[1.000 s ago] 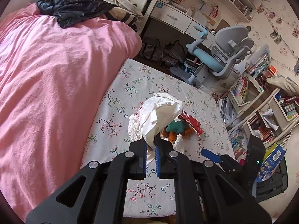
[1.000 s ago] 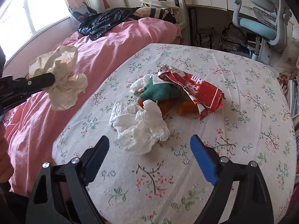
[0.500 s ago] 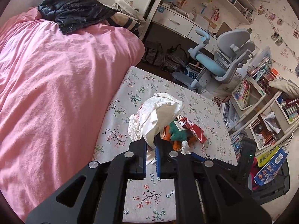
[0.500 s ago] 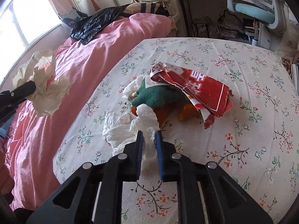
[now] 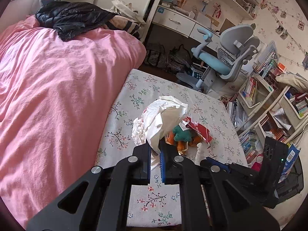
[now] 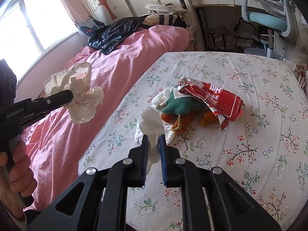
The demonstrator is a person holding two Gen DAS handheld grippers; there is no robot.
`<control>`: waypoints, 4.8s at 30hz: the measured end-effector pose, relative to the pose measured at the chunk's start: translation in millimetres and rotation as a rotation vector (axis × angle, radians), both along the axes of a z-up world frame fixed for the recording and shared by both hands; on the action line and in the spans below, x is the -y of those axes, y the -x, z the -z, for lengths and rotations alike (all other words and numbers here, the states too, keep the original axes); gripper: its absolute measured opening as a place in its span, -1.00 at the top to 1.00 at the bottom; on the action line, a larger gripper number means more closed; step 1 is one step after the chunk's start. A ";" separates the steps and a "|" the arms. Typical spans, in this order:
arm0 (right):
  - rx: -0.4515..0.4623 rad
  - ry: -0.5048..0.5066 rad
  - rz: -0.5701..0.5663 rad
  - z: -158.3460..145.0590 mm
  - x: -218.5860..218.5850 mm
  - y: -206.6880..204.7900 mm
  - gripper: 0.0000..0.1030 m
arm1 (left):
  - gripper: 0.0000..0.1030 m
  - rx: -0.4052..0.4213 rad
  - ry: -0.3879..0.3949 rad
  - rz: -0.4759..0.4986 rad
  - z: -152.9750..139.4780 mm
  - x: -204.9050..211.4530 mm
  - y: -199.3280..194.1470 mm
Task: Collect trash
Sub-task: 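Lower both tissues over the yellow bin and open both tools, then move both tools back toward the remaining trash on the table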
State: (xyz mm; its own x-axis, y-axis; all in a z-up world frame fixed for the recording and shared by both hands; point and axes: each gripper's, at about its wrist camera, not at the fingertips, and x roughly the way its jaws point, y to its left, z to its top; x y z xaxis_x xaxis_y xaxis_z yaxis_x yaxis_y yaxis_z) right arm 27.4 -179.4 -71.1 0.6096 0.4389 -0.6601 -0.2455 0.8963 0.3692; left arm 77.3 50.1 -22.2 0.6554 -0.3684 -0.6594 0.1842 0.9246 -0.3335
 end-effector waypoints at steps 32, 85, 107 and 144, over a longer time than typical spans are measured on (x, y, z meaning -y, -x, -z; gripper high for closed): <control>-0.222 0.195 -0.241 61.4 -69.6 169.3 -0.18 | 0.86 0.068 -0.172 0.060 2.0 40.6 54.4; 0.054 0.259 0.236 -5.2 0.7 107.1 -0.76 | -0.85 0.007 -0.152 -0.172 3.0 -5.2 115.7; 0.037 0.305 0.190 0.2 -11.4 101.4 -0.76 | -0.85 -0.012 -0.164 -0.175 4.9 -4.3 112.3; 0.061 0.305 0.147 1.1 -23.5 97.1 -0.76 | -0.85 -0.060 -0.178 -0.246 14.6 -41.3 87.9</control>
State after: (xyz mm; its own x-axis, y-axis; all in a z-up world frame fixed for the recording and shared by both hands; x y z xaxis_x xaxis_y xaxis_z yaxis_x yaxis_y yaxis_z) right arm -69.7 -155.9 -72.2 0.6939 0.1316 -0.7080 -0.1192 0.9906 0.0672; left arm -10.6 91.3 -36.8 0.6683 -0.0787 -0.7397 -0.0673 0.9839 -0.1654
